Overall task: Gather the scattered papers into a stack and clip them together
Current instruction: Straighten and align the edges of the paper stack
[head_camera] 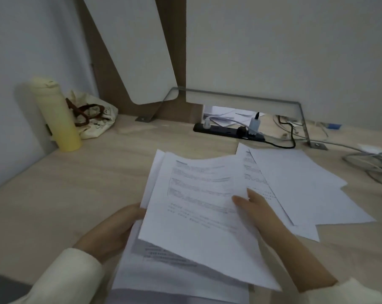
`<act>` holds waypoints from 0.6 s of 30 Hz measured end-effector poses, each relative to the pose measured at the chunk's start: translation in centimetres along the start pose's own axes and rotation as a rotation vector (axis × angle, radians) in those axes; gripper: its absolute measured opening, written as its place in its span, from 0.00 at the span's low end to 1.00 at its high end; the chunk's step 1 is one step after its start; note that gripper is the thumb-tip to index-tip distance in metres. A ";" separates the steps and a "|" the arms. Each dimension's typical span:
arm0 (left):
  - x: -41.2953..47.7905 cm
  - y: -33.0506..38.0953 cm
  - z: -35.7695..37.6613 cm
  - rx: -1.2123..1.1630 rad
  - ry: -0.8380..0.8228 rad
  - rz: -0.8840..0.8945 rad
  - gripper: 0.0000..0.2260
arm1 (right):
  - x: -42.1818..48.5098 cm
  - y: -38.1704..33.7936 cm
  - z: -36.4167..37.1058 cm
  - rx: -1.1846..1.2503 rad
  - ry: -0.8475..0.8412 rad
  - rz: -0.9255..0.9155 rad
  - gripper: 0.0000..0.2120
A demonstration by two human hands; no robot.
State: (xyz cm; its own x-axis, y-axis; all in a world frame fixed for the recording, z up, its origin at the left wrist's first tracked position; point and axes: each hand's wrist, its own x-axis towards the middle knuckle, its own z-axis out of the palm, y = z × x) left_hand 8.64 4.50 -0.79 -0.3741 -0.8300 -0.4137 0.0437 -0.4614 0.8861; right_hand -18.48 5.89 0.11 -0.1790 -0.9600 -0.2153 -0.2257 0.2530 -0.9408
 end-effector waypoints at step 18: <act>-1.4 -1.9 -0.2 0.623 0.341 0.106 0.20 | -0.4 2.8 2.7 -0.395 -0.161 -0.097 0.16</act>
State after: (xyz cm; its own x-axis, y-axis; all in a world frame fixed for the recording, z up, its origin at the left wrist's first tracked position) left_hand 9.31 6.50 -1.92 -0.0821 -0.9592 -0.2704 -0.5110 -0.1924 0.8378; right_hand -16.46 6.67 -3.17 0.0050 -0.9801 -0.1985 -0.5889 0.1575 -0.7927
